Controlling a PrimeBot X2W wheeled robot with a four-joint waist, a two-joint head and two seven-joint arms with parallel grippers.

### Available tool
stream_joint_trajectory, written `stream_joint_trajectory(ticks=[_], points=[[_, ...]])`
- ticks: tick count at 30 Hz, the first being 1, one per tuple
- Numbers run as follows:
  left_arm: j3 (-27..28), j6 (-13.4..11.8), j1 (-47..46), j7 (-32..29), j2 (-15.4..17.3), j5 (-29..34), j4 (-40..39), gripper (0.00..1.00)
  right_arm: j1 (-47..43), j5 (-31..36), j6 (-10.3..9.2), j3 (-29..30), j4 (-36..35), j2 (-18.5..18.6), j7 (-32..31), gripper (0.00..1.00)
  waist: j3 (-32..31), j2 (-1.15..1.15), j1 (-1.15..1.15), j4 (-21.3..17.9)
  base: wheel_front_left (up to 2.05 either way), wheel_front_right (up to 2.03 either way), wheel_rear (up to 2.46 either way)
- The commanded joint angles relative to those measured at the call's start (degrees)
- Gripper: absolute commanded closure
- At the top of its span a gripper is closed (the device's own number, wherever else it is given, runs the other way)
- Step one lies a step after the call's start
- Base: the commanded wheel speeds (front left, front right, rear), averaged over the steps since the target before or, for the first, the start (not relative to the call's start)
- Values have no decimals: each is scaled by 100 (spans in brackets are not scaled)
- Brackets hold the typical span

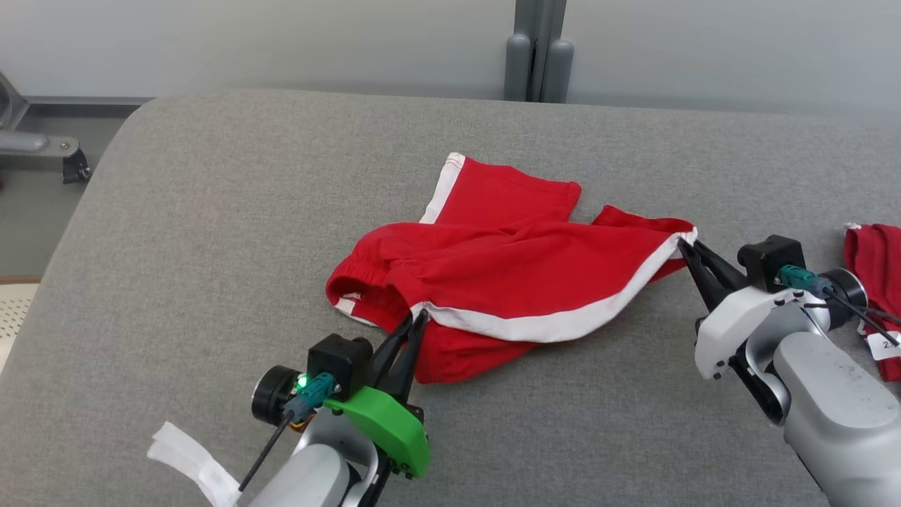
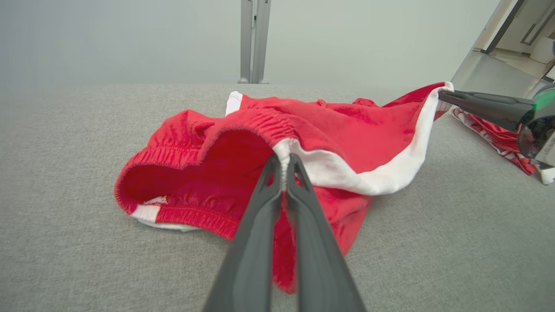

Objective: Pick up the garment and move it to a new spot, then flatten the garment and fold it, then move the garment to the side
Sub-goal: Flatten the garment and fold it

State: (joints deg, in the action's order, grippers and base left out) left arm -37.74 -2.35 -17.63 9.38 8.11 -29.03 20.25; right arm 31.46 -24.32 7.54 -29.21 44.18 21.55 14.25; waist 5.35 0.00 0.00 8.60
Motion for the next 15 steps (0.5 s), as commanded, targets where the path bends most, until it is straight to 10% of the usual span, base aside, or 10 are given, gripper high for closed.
stream_joint_trajectory(ticks=[1,15], points=[[63,-63,-38,-14,152,50,-122,100,-12,-37,-12,2,-214,118,53,100,-212,0,0,-106,0,0,0],[428,89,-1251,-1062,1281,264,-1719,100,-88,179,-12,1378,-2687,69,93,100,-836,0,0,-306,0,0,0]])
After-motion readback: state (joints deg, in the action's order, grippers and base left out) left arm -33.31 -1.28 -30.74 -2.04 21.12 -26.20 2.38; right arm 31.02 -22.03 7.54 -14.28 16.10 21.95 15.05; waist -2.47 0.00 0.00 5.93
